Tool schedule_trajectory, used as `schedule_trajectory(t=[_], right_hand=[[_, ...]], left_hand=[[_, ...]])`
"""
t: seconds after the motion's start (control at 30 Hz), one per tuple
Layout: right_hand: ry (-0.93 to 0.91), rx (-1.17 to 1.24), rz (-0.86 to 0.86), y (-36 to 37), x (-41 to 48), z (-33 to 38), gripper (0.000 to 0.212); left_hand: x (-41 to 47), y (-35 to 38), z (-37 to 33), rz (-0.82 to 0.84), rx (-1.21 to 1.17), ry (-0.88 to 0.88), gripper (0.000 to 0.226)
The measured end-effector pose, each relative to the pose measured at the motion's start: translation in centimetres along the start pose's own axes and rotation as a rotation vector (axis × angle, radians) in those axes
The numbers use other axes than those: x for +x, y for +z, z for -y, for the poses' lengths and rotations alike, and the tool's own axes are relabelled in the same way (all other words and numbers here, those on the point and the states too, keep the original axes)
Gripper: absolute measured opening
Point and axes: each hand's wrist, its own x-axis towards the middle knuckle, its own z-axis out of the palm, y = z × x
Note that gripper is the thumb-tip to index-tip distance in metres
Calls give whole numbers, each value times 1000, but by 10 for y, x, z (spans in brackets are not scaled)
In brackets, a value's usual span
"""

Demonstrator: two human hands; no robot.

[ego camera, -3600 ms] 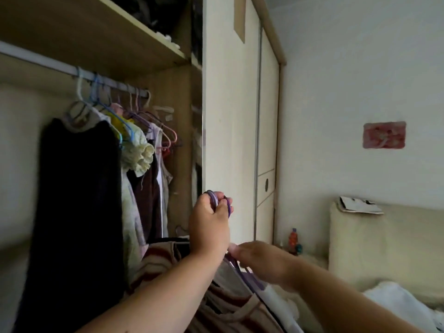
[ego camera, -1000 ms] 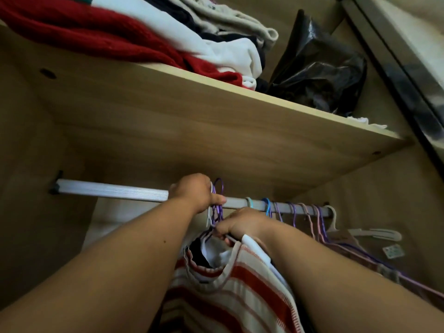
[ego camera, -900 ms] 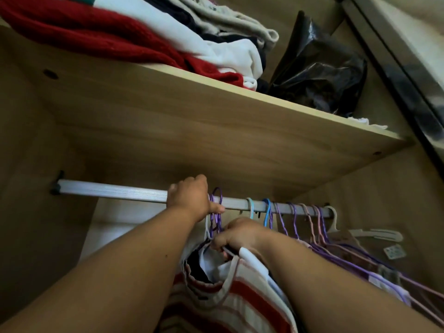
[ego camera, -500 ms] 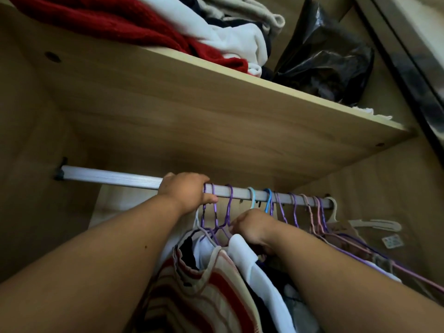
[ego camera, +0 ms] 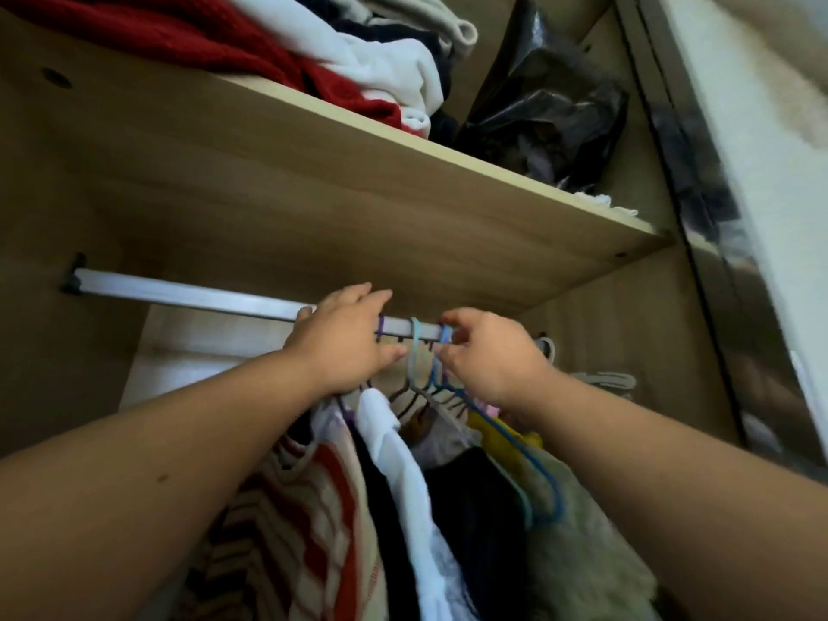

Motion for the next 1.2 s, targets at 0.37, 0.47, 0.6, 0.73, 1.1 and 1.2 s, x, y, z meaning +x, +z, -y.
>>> schedule_trajectory(t=[0.37, 0.47, 0.6, 0.73, 1.1, 1.2], right_hand=[[129, -695, 244, -156, -277, -135, 75], [330, -768, 361, -203, -379, -169, 78], [670, -749, 472, -268, -514, -190, 76], [1001, -700, 541, -327, -628, -192, 71], [1600, -676, 497, -391, -820, -189, 66], [1727, -665, 492, -388, -848, -204, 66]], left_hand=[[-163, 25, -300, 286, -307, 496, 80], [-234, 45, -390, 443, -427, 569, 80], [-331, 57, -499, 625, -620, 676, 78], [-420, 56, -594, 826, -726, 805, 79], [-574, 69, -736, 1226, -871, 1051, 84], [-586, 98, -763, 1276, -895, 1091, 83]])
